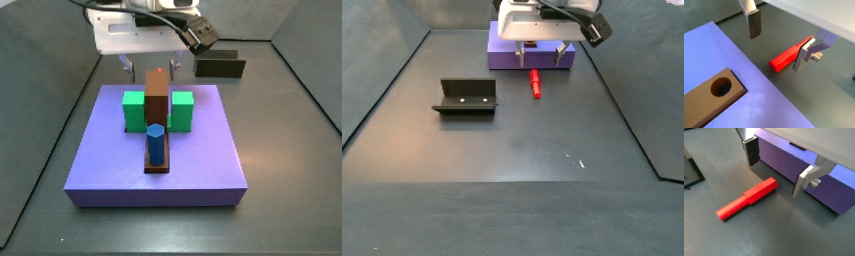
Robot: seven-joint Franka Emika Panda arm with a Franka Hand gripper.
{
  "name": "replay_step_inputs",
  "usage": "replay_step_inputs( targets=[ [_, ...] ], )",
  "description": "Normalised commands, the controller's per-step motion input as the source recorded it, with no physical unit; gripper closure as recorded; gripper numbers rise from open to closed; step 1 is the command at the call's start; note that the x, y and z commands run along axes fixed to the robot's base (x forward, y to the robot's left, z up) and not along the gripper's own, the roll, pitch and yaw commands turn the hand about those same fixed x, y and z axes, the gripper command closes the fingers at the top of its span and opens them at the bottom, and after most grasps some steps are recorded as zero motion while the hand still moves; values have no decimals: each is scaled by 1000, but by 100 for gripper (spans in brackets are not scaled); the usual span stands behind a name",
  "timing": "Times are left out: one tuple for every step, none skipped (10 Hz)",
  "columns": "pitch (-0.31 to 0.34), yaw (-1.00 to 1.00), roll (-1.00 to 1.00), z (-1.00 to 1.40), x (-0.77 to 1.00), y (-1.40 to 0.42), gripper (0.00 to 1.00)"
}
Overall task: Pick up the red object. Move up. Place the red object on the fixture. Regrasp the red object. Move to above the board. Insert the red object.
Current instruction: Pick up the red object.
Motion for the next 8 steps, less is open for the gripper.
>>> replay_step_inputs(
  targets=[
    [0, 37, 44, -191, 106, -60, 0],
    [0, 17, 69, -166, 114, -34, 0],
    [0, 6, 87, -166, 120, -14, 0],
    [0, 6, 91, -186, 134, -17, 0],
    [0, 14, 94, -180, 140, -3, 0],
    [0, 20, 94, -183, 126, -3, 0],
    [0, 20, 97, -189, 120, -3, 0],
    [0, 20, 101, -189, 100, -11, 0]
  ],
)
